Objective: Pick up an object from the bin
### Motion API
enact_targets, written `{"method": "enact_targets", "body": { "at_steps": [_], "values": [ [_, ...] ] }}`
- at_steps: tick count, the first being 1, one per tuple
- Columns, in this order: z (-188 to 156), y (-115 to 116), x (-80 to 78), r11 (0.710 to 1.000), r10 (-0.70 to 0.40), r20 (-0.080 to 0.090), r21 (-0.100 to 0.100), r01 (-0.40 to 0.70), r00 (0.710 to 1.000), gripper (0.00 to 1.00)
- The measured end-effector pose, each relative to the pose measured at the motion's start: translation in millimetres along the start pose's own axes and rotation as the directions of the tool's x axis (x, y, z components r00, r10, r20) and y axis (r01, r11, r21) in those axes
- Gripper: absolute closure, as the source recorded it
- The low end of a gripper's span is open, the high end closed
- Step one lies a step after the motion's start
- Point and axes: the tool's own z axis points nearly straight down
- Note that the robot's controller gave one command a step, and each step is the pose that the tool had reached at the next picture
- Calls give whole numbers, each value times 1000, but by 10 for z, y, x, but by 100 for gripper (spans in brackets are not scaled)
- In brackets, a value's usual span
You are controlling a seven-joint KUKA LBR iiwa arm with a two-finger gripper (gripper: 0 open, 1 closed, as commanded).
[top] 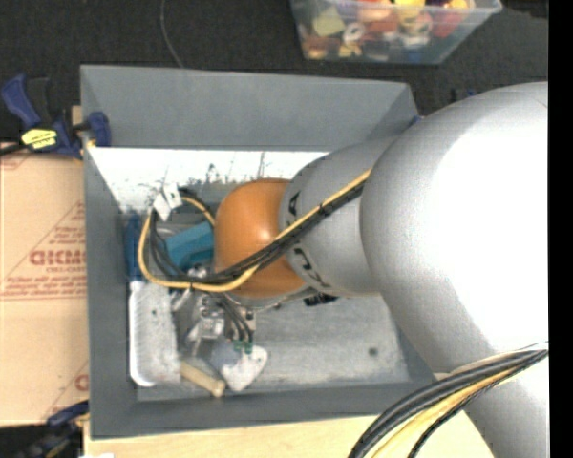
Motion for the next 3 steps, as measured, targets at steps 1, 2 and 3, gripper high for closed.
{"method": "enact_targets", "body": {
  "at_steps": [1, 2, 3],
  "values": [
    [0, 1, 1, 1000, 1, 0, 0, -1, 1000, 100],
    [-955, 98, 75, 1000, -25, -1, 1, 25, 1000, 100],
    [-1068, -120, 133, 1000, -3, 2, 0, 3, 1000, 100]
  ]
}}
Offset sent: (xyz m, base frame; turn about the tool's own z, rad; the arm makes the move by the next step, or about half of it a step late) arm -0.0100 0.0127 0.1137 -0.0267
